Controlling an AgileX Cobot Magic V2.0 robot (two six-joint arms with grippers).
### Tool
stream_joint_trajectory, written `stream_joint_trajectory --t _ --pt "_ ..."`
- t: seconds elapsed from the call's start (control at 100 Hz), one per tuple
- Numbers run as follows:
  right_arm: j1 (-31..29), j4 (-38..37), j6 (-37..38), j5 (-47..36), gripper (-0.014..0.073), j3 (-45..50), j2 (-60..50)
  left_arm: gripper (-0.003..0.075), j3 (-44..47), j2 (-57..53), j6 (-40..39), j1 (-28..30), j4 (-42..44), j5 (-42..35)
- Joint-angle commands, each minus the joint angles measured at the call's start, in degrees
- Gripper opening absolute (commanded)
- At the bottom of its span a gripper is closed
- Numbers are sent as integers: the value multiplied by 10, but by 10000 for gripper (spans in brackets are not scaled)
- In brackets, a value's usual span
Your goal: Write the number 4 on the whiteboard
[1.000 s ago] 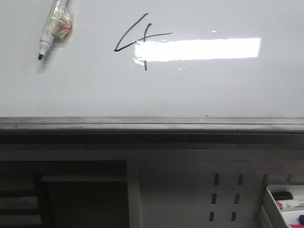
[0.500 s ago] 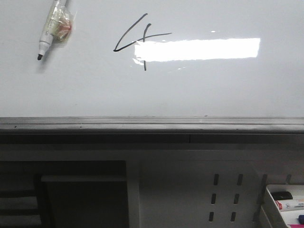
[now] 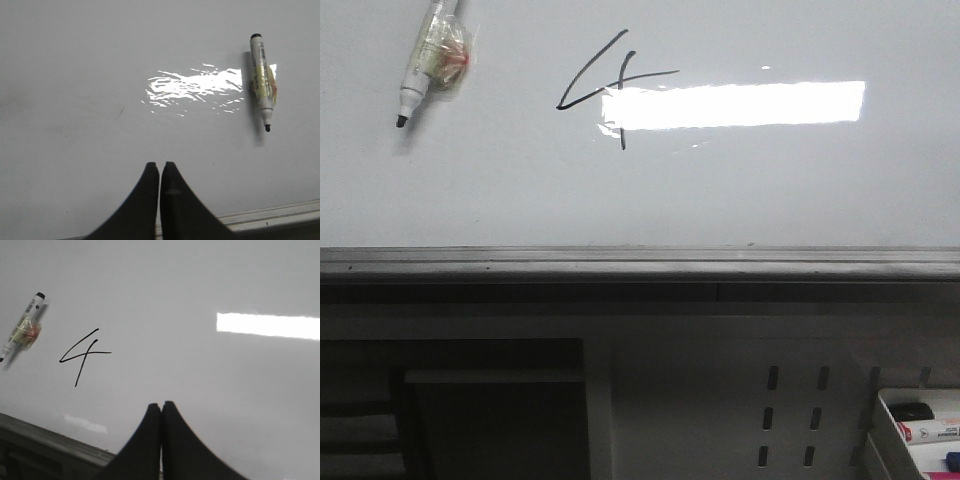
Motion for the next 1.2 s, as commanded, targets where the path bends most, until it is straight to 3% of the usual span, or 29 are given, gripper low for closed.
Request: stream_joint_trajectory --t 0.0,0.79,0.94,1.0,1.05,1.19 --pt "-4 19 -6 -13 -67 -16 5 -20 16 -15 -9 -10 -3 -43" --pt "-4 19 -6 -14 -67 -16 5 -20 16 -15 -9 -10 -3 -43" --pt "-4 5 -5 -70 -67 -15 5 -20 16 -15 -9 -10 -3 -43" --pt "-4 -57 18 -97 -67 -15 6 -20 16 -15 -9 -10 -3 -43" --pt "-4 -147 88 -121 -67 -15 6 -20 16 -15 -9 -10 -3 -43" --pt "-4 -476 384 -166 -67 3 6 -20 16 -15 -9 -10 -3 -43"
